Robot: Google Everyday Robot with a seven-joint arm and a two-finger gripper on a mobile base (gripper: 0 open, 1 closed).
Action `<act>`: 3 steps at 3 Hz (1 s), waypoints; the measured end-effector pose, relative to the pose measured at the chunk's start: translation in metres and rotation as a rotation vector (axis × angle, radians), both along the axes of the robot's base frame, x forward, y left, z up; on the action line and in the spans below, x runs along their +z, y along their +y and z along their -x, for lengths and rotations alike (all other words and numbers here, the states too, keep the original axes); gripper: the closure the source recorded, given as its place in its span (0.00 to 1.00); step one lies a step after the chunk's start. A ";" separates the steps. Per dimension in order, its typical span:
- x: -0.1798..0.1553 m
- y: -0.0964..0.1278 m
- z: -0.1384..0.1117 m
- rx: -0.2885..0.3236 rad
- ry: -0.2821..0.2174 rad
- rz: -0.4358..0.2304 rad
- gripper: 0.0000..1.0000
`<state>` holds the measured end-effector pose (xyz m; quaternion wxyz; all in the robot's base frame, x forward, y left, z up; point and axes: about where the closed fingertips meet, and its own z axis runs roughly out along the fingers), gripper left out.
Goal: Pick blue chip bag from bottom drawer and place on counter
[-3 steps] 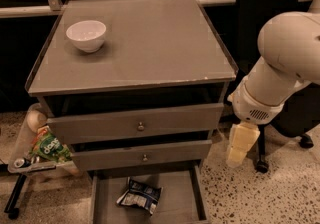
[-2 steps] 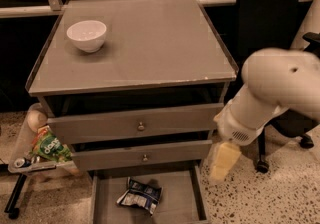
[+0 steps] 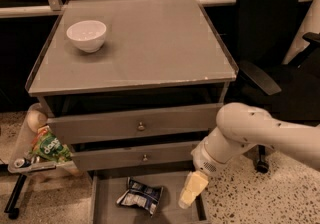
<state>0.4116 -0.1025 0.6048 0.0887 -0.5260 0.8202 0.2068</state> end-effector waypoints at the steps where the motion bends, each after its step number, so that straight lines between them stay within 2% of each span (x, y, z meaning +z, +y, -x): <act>1: -0.009 0.002 0.000 -0.005 0.011 -0.010 0.00; 2: -0.032 0.009 0.001 -0.006 0.039 -0.025 0.00; 3: -0.086 0.019 -0.008 -0.035 0.077 -0.039 0.00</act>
Offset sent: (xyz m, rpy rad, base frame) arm -0.0004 0.0186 -0.0638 0.0472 0.0772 -0.0124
